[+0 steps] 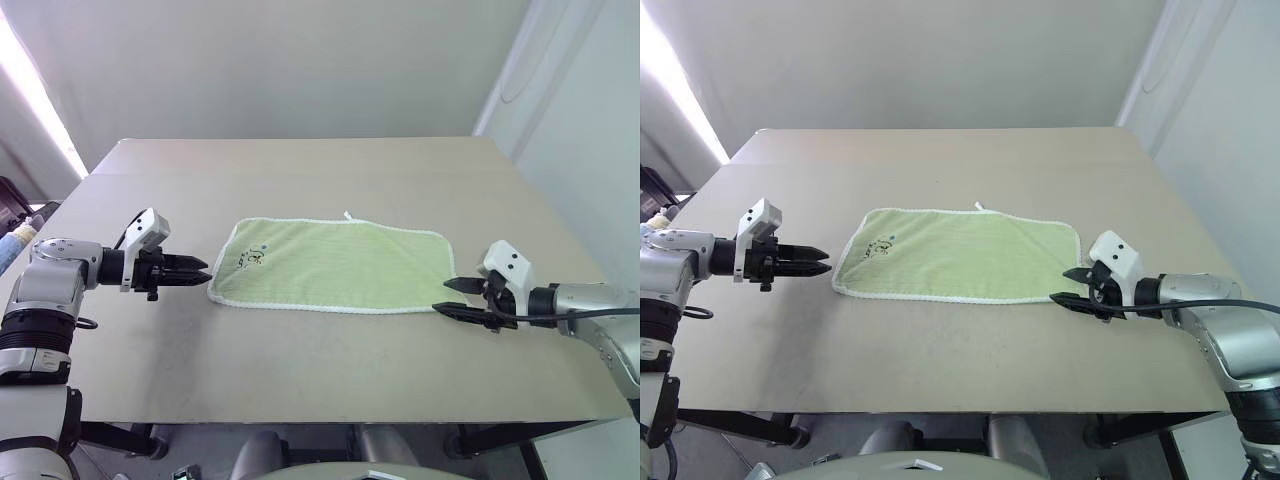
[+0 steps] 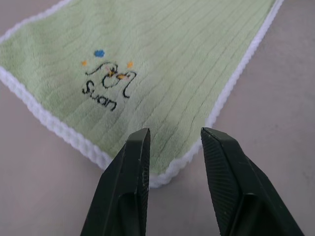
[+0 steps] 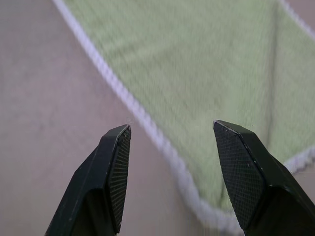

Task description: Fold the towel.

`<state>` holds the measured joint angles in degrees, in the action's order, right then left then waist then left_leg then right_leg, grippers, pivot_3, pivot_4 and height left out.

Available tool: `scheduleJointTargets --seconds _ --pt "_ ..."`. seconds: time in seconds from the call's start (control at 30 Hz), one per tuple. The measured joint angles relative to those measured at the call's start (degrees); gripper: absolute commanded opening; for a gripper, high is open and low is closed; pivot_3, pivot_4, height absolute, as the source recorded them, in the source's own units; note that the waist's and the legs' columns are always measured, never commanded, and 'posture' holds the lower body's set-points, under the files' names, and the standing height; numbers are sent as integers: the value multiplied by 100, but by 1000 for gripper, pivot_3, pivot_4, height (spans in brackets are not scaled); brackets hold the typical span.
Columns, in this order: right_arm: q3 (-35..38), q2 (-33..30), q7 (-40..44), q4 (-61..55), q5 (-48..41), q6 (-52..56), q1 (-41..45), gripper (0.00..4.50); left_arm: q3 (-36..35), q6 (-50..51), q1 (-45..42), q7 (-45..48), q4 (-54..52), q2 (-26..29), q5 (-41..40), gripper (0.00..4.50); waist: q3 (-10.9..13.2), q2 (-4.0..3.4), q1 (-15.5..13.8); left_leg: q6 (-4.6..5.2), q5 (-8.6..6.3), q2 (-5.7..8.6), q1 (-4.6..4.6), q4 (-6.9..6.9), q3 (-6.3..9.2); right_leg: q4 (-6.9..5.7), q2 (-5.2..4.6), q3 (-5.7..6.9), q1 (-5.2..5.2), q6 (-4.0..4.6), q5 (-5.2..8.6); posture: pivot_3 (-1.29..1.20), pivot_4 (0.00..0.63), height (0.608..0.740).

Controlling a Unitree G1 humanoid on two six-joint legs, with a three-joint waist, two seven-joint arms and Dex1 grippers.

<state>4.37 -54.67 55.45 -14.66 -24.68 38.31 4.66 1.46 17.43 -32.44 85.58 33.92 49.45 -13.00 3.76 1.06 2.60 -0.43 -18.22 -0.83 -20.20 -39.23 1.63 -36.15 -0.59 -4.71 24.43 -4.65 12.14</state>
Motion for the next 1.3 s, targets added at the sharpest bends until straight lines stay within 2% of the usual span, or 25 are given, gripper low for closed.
scheduleJointTargets --seconds 0.3,0.67,0.87,0.97,1.1,1.3 --pt "-210 -164 56 149 629 -454 -217 2773 140 -520 -86 -52 527 -39 362 1725 0 0 -11 0 0 0 1 0 -1 0 -1 0 0 0 0 0 0 712" --pt "-344 -156 -93 323 1092 -701 -229 2773 596 -1751 -456 -386 1532 -707 1027 1725 -1 1 -23 0 0 1 -1 -1 0 -1 0 0 0 0 -1 0 0 712" --pt "-340 -157 -120 323 1210 -750 -305 2773 874 -2383 -701 -427 1964 -737 1407 1725 -1 1 -11 0 0 1 0 -1 -2 -1 1 -2 0 0 -1 0 0 712" --pt "-338 -147 -163 322 1213 -750 -411 2812 885 -2396 -813 -344 2136 -746 1433 2331 -1 2 -12 0 0 1 -1 -1 -2 -1 1 -2 0 0 -1 0 0 712" --pt "-336 -143 -223 310 1213 -750 -470 2812 883 -2398 -888 -315 2228 -784 1436 3684 -1 2 -9 0 0 1 -1 -1 -2 -2 2 -2 0 -1 -1 0 0 712" --pt "-336 -137 -269 306 1213 -750 -485 2812 910 -2461 -902 -16 2254 -735 1530 3684 -1 2 -9 0 0 1 -1 -1 -2 -1 1 -2 0 0 -1 0 0 712"
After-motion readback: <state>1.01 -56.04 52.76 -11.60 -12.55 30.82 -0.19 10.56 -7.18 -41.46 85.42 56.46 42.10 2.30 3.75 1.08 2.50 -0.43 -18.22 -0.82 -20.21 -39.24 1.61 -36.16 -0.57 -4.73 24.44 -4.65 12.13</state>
